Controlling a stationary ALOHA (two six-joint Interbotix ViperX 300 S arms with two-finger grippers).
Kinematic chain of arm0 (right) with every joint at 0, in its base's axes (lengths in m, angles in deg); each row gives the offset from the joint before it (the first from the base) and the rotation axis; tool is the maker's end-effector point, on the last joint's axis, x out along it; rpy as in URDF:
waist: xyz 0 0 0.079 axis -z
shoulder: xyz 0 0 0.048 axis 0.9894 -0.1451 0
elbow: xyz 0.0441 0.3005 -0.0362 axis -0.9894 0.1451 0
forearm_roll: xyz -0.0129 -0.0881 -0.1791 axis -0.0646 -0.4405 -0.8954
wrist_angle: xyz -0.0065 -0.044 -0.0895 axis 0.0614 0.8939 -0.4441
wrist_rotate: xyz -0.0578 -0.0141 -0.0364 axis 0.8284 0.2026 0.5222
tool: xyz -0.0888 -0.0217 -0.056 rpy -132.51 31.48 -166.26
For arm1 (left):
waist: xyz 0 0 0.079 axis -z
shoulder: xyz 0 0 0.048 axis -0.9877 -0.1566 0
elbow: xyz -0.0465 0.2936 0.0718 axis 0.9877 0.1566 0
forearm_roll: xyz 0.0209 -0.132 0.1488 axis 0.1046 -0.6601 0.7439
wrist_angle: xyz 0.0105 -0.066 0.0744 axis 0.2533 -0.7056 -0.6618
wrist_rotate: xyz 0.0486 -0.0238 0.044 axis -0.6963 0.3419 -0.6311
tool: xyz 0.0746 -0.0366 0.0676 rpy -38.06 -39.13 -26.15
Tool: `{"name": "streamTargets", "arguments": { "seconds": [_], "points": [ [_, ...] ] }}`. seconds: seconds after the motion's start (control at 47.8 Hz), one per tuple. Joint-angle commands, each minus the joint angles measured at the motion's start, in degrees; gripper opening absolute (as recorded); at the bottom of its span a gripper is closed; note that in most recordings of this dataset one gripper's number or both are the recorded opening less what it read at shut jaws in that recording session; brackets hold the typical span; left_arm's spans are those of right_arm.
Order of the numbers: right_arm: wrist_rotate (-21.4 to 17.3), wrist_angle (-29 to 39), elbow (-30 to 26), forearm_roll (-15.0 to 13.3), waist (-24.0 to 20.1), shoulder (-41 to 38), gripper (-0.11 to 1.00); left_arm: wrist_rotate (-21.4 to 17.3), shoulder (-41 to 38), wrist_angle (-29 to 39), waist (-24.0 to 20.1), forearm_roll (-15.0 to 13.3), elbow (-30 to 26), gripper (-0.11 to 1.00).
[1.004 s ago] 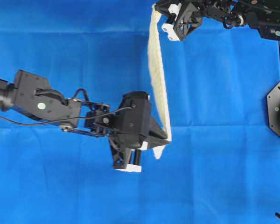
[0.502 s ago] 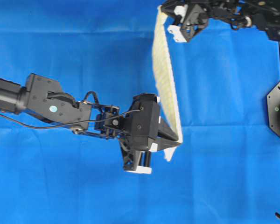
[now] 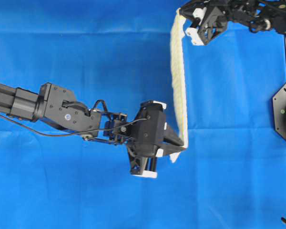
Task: Fold the yellow towel.
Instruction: 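Rotate the towel vertical, right gripper up top, left gripper below, then lay the towel strip down vertically and open both grippers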
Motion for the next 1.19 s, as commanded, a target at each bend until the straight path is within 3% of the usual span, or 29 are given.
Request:
{"name": "streamTargets", "arguments": {
  "seconds": [0.0, 0.376, 0.69, 1.171],
  "points": [
    [0.2, -0.3, -2.7, -0.2, -0.7, -1.4, 0.02, 0.5, 2.0, -2.5, 1.9, -0.3, 1.7, 0.03],
    [0.2, -0.4, -11.6, -0.2, -5.5, -11.3, 0.02, 6.9, 6.2, -5.8, 3.2, -0.3, 12.3, 0.03],
    [0.5, 0.0, -18.1, -0.2, -8.1, -16.3, 0.02, 9.6, 9.7, -10.1, 4.0, -0.4, 19.8, 0.03],
    [0.6, 0.5, -18.7, -0.2, -9.7, -18.3, 0.02, 10.3, 10.1, -8.4, 4.0, -0.4, 21.3, 0.03]
  ]
}}
